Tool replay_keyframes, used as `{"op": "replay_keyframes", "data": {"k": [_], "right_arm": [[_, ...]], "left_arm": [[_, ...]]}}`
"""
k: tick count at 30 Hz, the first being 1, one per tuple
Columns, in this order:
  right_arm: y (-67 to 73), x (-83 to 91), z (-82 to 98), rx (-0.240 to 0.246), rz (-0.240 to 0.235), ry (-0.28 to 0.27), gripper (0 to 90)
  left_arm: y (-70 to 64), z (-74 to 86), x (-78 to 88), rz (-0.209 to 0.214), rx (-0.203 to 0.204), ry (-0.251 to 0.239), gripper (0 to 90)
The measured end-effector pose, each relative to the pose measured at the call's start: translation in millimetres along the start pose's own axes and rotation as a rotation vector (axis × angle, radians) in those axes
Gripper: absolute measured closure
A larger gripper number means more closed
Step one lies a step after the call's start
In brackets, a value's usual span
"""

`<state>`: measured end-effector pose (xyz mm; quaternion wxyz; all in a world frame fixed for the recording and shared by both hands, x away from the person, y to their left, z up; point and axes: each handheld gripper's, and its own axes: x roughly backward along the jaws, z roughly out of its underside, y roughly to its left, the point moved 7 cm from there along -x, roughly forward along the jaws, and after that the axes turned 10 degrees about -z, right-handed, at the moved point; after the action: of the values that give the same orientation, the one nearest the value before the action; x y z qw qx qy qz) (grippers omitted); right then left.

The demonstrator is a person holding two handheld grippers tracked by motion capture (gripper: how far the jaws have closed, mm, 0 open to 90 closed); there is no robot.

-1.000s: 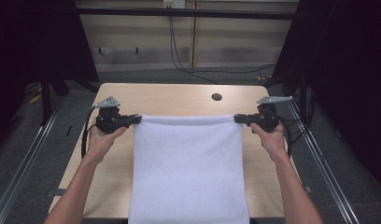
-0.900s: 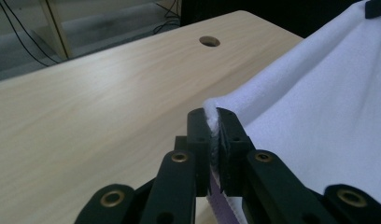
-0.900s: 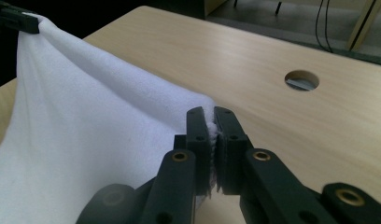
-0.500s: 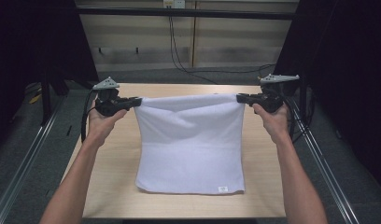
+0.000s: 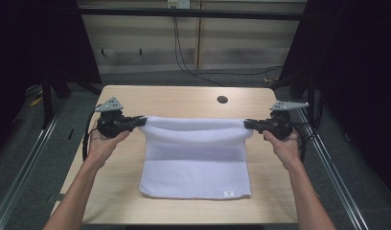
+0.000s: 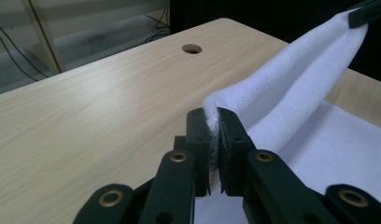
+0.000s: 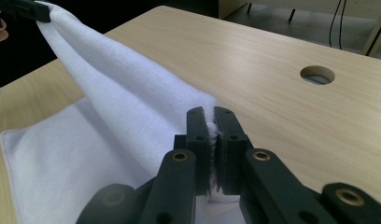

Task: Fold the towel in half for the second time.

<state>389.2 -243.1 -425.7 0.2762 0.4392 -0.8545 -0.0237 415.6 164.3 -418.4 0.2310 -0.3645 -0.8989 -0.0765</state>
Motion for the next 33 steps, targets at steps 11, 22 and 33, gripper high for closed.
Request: {"op": "replay_keyframes", "data": {"k": [11,22,33], "right_arm": [[31.8,17.5,40.7,0.022,-0.054,0.009,85.7],[64.5,23.6,91.7,0.055,-0.101,0.135,85.7],[80.2,21.6,132.5,0.037,-0.136,0.235,85.1]], "left_arm": [[-36.4,35.2,24.3,0.044,-0.03,-0.012,84.5],[-54.5,79.3,41.8,0.104,-0.018,0.049,84.1],[-72.7,120.6,45.3,0.128,-0.043,0.142,83.9]]}}
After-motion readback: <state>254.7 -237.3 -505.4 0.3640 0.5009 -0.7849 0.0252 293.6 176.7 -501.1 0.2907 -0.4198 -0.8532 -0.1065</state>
